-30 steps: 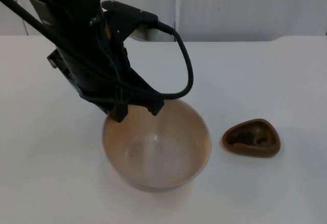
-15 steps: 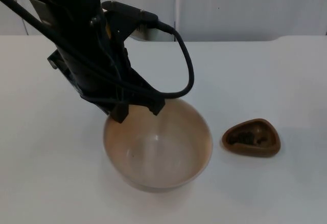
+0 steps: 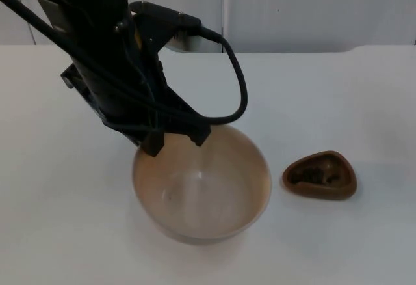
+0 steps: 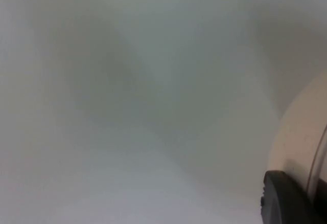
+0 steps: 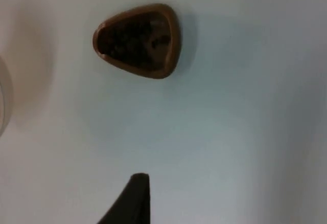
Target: Pick up the bowl with the left hand and pour the coffee beans from the cup into the bowl with the right hand.
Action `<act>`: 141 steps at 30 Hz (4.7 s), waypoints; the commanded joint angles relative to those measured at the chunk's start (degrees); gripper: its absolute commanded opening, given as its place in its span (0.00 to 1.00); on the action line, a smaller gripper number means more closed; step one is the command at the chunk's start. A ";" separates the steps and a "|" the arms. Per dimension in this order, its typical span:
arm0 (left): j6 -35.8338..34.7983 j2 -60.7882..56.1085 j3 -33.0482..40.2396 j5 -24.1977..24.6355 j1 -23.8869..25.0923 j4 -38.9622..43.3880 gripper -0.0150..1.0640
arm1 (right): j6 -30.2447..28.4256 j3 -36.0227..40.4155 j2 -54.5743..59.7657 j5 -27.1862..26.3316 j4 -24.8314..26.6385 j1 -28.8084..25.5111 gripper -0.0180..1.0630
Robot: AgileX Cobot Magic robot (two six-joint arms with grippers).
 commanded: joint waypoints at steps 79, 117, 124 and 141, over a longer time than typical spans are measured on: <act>-0.56 -0.59 0.08 -1.11 -0.31 -1.89 0.01 | 25.38 -10.80 38.91 -21.04 -20.26 13.78 0.71; -0.56 -0.59 0.08 -1.25 -0.31 -1.89 0.01 | 25.38 -10.68 40.30 -22.30 -20.37 13.78 0.13; -0.45 -0.59 0.08 -1.24 -0.31 -1.89 0.01 | 25.38 -10.68 40.30 -22.30 -20.48 13.78 0.02; -0.45 -0.59 0.08 -1.24 -0.31 -1.89 0.01 | 25.38 -10.79 40.30 -18.54 -23.74 13.90 0.02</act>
